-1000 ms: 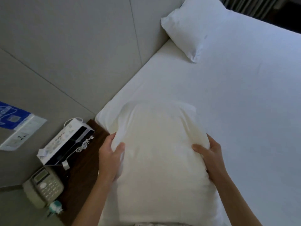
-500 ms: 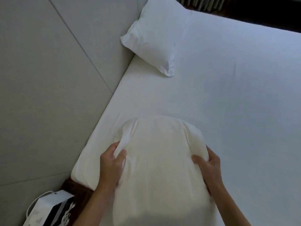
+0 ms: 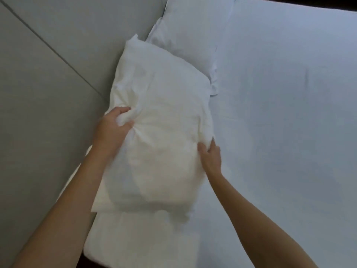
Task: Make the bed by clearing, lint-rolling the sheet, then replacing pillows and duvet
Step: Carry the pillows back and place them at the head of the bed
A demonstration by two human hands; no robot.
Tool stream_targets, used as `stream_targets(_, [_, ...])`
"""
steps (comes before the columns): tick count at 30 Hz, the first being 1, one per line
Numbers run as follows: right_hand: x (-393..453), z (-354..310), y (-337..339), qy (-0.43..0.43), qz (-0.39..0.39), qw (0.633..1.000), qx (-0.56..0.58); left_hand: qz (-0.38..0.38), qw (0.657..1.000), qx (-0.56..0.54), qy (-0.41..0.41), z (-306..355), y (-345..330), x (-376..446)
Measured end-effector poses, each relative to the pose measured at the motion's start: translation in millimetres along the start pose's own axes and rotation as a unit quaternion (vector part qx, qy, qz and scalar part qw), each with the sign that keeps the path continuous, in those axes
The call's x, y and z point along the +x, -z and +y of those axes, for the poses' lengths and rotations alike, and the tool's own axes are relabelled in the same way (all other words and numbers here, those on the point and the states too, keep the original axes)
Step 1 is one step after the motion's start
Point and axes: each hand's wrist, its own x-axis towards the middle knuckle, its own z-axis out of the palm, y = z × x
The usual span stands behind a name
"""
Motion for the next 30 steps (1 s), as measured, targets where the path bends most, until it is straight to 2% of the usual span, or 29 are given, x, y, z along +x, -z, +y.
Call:
stream_targets(2, [23,36,-28,-0.075,-0.076,0.975,-0.193,-0.1,0.979,0.16,0.073,-31,-26,19])
stream_targets(4, [29,66,-44,-0.105,-0.112,0.953,-0.261,-0.137,0.96,0.212,0.121,-59,-50,21])
stream_targets(8, [32,105,-75,-0.101,-0.127,0.952,-0.259,-0.076,0.965,0.2,0.152,-129,-66,10])
stream_targets(12, [45,119,-107,-0.14,-0.113,0.978,-0.104,-0.084,0.964,0.163,0.192,-188,-77,7])
stream_targets(14, [49,124,-119,-0.158,-0.1,0.982,-0.04,-0.055,0.963,0.179,0.196,-202,-85,5])
stream_targets(18, [17,137,-145,-0.126,-0.093,0.988,-0.003,0.021,0.969,0.171,0.177,-209,-98,6])
stream_targets(22, [1,153,-172,-0.139,-0.069,0.987,-0.031,0.031,0.971,0.181,0.152,-207,-105,7])
stream_targets(25, [7,147,-185,-0.129,-0.074,0.989,-0.027,0.094,0.983,0.146,0.061,-189,-78,10])
stream_targets(27, [5,148,-192,-0.109,-0.095,0.989,-0.041,0.135,0.982,0.129,0.032,-177,-60,1])
stream_targets(30, [12,160,-200,-0.09,-0.142,0.967,-0.192,0.139,0.969,0.184,0.088,-181,-62,-8])
